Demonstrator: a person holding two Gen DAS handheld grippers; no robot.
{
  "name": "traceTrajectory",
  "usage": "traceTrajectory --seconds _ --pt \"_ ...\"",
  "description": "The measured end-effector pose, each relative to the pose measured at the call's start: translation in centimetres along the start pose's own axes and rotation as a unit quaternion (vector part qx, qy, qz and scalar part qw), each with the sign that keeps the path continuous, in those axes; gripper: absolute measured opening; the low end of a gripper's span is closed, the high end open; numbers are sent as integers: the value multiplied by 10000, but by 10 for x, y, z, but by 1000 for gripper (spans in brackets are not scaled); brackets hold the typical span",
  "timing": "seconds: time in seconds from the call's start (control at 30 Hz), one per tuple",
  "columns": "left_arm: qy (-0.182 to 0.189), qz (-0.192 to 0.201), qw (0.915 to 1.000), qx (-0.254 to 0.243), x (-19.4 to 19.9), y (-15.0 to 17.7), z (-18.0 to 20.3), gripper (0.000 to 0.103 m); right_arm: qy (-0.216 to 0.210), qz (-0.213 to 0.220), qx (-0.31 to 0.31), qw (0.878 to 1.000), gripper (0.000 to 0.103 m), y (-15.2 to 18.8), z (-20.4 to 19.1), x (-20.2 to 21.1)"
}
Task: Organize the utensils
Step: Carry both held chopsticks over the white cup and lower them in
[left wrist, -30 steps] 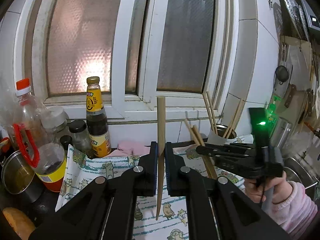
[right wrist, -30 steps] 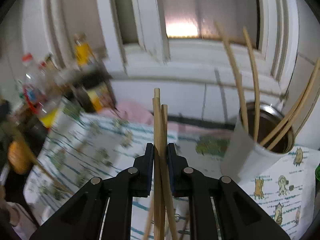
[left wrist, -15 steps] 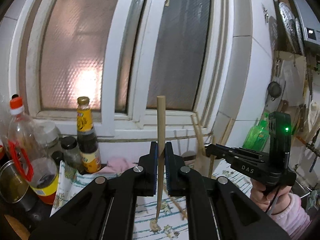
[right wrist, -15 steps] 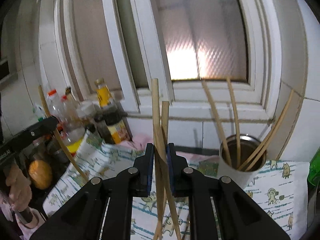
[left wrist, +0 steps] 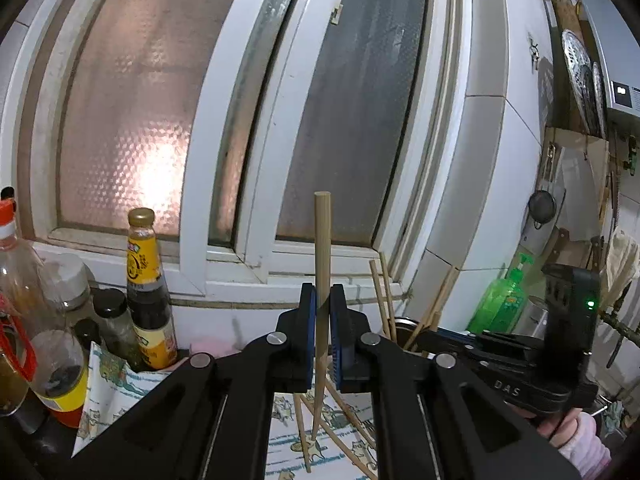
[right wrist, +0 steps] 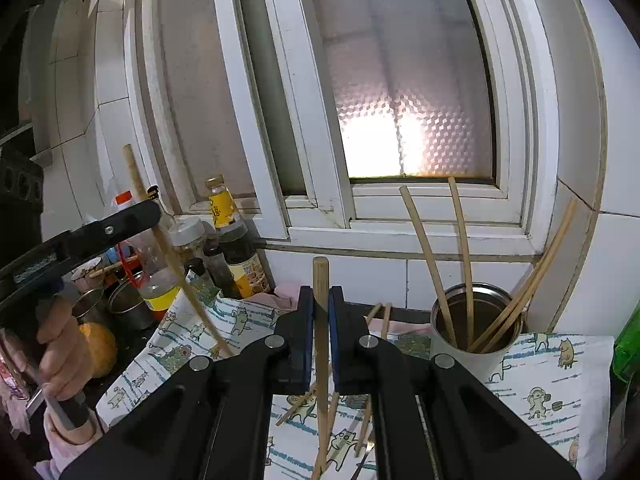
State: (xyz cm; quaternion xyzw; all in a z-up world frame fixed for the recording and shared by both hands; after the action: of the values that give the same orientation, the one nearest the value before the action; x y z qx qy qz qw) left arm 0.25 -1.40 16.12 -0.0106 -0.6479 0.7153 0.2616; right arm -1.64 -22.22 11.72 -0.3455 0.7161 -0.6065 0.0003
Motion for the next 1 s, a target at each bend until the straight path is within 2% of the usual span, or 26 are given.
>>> traceTrajectory --seconds 0.23,0.47,0.57,0.77,0.83,1.0 --pt "-149 252 9994 -169 17 -8 4 6 -32 232 184 9996 8 -20 -13 14" --pt "-22 280 9994 -196 24 -8 16 6 -210 835 383 9956 8 -40 -28 45" --pt "-51 458 9985 -280 29 -14 24 6 -407 1210 295 9914 8 -48 -27 56" --pt "316 530 9978 -226 26 -36 56 6 -608 1872 228 9802 8 -55 -11 74" --pt "313 681 9969 -222 25 -44 67 6 -539 2073 170 9766 8 -54 0 82" --pt "614 784 9946 -300 10 -61 101 6 -390 2610 -87 9645 8 -43 37 104"
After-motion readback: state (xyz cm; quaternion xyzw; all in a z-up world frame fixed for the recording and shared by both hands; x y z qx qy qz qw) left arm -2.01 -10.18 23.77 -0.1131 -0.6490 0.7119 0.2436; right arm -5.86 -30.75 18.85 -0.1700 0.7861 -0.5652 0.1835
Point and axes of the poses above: each gripper's, at about its wrist camera, not at the fingertips, and x roughly against the way its jaws point, z to its right, y to its underside, the point moved 3 cm from there along -x, roughly the way its jaws point, and after that the axes turned 11 degrees about -y, right-handed, at the moved point
